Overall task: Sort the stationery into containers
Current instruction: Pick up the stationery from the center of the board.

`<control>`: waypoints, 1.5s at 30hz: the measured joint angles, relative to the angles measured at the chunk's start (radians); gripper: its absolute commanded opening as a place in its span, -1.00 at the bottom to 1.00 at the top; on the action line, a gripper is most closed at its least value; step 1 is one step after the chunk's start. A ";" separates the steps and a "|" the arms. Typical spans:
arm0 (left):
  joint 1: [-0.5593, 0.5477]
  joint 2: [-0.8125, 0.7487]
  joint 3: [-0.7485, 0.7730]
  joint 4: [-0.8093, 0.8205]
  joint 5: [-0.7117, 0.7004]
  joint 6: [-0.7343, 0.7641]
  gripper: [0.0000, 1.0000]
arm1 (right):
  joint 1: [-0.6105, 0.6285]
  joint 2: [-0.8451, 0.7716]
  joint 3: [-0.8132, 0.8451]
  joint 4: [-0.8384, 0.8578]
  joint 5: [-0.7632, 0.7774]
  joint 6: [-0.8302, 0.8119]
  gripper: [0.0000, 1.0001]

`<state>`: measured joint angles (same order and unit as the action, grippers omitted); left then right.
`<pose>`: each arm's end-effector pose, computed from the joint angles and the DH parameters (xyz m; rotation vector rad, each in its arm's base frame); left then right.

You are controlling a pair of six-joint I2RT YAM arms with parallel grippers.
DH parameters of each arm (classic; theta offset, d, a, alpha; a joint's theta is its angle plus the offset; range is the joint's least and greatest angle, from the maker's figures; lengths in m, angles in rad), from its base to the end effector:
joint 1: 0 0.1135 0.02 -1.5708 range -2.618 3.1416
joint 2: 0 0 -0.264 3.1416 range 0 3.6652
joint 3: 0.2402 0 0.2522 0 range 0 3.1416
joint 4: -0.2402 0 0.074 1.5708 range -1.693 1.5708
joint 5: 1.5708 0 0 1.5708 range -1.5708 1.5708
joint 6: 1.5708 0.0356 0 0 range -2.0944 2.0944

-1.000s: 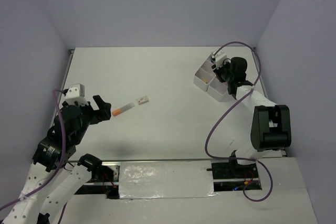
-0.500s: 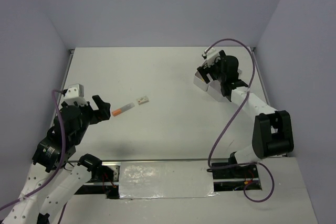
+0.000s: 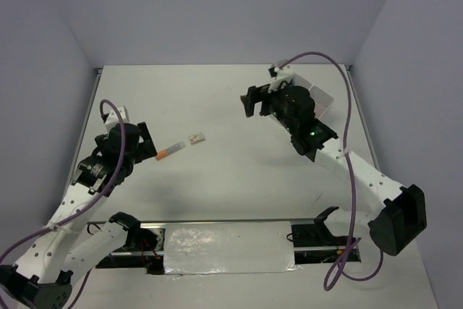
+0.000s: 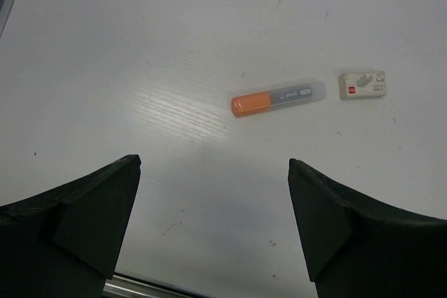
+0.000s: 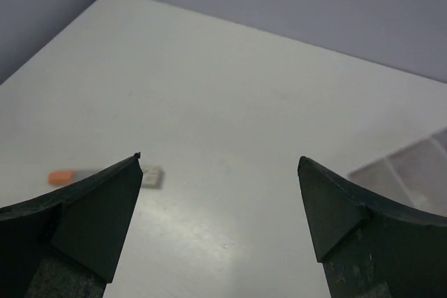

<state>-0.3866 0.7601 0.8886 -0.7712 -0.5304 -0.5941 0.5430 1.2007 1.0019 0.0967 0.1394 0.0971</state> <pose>0.1436 -0.0390 0.3235 -0.5002 2.0541 0.0081 0.2467 0.1431 0.3589 -0.2684 1.6635 0.3662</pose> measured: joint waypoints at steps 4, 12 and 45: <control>0.006 0.028 0.018 -0.075 -0.092 -0.156 0.99 | 0.093 0.114 0.056 -0.040 -0.192 -0.084 0.99; 0.019 -0.001 0.109 -0.329 -0.304 -0.473 0.98 | 0.230 0.698 0.587 -0.322 -0.439 -0.474 0.99; -0.006 -0.289 0.018 -0.063 -0.149 -0.137 0.99 | 0.431 1.393 1.383 -0.899 -0.503 -0.939 0.96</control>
<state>-0.3931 0.4713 0.9066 -0.8341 -0.6792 -0.7311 0.9745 2.5938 2.3852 -0.8021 -0.3637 -0.8421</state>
